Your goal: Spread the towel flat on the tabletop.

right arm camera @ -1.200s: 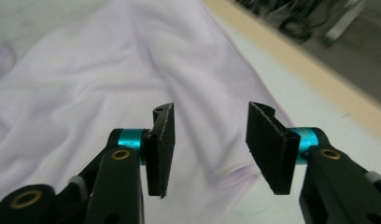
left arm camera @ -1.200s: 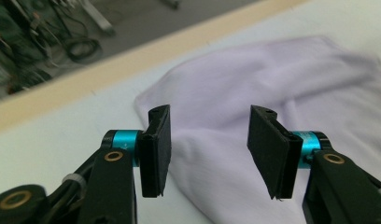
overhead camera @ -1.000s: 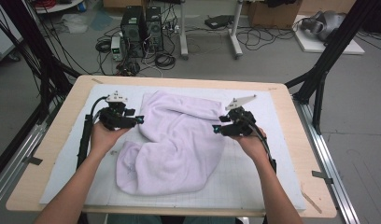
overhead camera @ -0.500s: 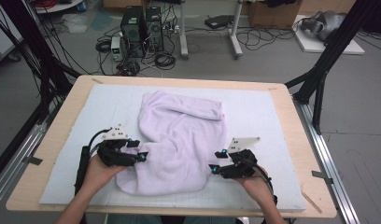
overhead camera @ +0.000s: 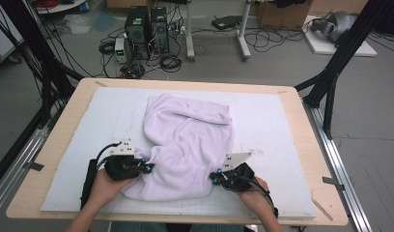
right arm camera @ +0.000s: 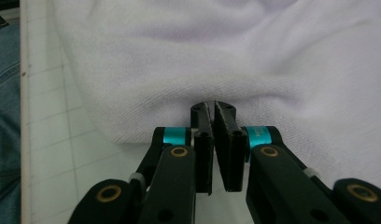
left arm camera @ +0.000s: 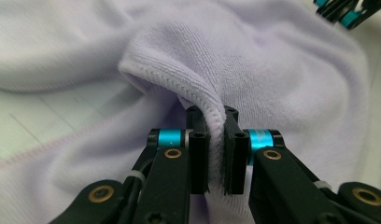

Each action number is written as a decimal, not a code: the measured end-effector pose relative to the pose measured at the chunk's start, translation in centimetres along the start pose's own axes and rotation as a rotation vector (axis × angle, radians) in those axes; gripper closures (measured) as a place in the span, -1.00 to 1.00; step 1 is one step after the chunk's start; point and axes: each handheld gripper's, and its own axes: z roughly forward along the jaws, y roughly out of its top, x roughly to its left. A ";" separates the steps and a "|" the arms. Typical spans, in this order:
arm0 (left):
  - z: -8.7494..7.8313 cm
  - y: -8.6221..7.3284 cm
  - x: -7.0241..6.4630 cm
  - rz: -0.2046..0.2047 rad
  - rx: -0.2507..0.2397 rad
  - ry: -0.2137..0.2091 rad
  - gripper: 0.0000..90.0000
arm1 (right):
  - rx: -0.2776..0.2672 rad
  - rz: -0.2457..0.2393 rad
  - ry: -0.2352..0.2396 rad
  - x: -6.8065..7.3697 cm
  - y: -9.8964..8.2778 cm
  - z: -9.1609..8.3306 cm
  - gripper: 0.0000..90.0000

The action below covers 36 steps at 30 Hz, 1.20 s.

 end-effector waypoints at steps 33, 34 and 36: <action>-2.3 3.3 3.8 -0.042 -0.037 0.182 -0.04 | -0.075 0.138 -0.089 -5.7 3.5 -1.9 0.50; -2.3 2.8 3.3 -0.026 -0.029 0.180 -0.04 | -0.079 0.120 -0.091 -4.9 3.2 -1.8 0.50; -2.0 1.6 2.5 -0.014 -0.011 0.159 -0.04 | -0.072 0.107 -0.080 -3.9 2.7 -1.3 0.48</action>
